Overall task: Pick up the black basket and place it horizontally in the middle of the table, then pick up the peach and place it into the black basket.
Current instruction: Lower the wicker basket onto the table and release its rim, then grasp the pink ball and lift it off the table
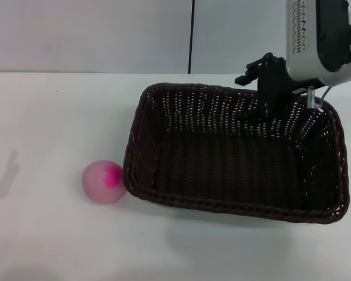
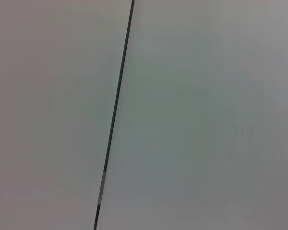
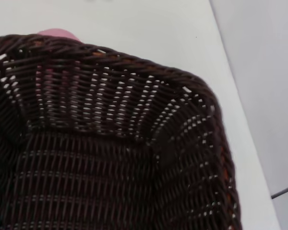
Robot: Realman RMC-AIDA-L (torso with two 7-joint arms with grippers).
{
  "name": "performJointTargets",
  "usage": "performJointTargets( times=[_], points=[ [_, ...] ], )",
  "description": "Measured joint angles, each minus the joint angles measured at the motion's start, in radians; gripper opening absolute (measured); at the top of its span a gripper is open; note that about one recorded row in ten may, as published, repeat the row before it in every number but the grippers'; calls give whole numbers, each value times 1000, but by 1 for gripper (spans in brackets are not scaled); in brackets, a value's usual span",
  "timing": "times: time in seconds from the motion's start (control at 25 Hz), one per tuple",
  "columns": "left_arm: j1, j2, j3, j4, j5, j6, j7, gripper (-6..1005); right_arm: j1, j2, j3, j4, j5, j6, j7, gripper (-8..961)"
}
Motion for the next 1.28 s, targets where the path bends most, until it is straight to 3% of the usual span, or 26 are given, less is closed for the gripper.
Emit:
performJointTargets(
  times=[0.12, 0.16, 0.28, 0.36, 0.44, 0.52, 0.56, 0.64, 0.72, 0.76, 0.84, 0.88, 0.92, 0.96, 1.0, 1.12, 1.16, 1.2, 1.28],
  points=[
    [1, 0, 0, 1, 0, 1, -1, 729, -25, 0, -1, -58, 4, -2, 19, 660],
    [5, 3, 4, 3, 0, 6, -8, 728, -67, 0, -1, -144, 24, -6, 46, 700],
    [6, 4, 18, 9, 0, 15, -18, 726, -122, -1, 3, -239, 70, -9, 69, 701],
    [4, 9, 142, 125, 4, 63, -145, 724, -229, 3, 45, -387, 194, -6, 88, 701],
    [2, 9, 181, 170, 5, 71, -192, 723, -259, 6, 63, -414, 255, -4, 90, 702],
    [-1, 9, 274, 278, 5, 84, -309, 721, -330, 8, 114, -448, 416, -5, 91, 702],
    [1, 9, 351, 367, 6, 93, -400, 721, -394, 9, 162, -444, 582, -9, 87, 702],
    [3, 9, 388, 410, 6, 94, -435, 719, -428, 9, 183, -426, 672, -13, 77, 702],
    [7, 9, 435, 477, 20, 96, -489, 718, -489, 7, 216, -374, 835, -24, 44, 702],
    [7, 9, 444, 505, 34, 96, -506, 717, -548, 4, 235, -279, 1018, -55, -35, 702],
    [4, 9, 452, 557, 83, 95, -539, 715, -573, 4, 238, -219, 1097, -77, -80, 702],
    [-3, 9, 452, 595, 130, 92, -556, 715, -615, 2, 241, -75, 1271, -143, -201, 702],
    [-3, 9, 452, 595, 130, 92, -556, 714, -615, 2, 241, -75, 1271, -143, -201, 702],
    [-12, 9, 452, 618, 171, 88, -563, 713, -642, 2, 244, 86, 1406, -216, -315, 702],
    [-12, 9, 452, 618, 171, 88, -563, 713, -642, 2, 244, 86, 1406, -216, -315, 702],
    [-33, 9, 449, 626, 221, 76, -564, 710, -653, 1, 248, 325, 1565, -312, -469, 702],
    [-46, 9, 449, 627, 247, 69, -565, 710, -639, 0, 259, 492, 1644, -368, -569, 702],
    [-46, 9, 449, 627, 247, 69, -565, 709, -639, 0, 259, 492, 1644, -368, -569, 702],
    [-64, 9, 453, 630, 280, 67, -567, 707, -618, 0, 276, 636, 1697, -414, -655, 702]
  ],
)
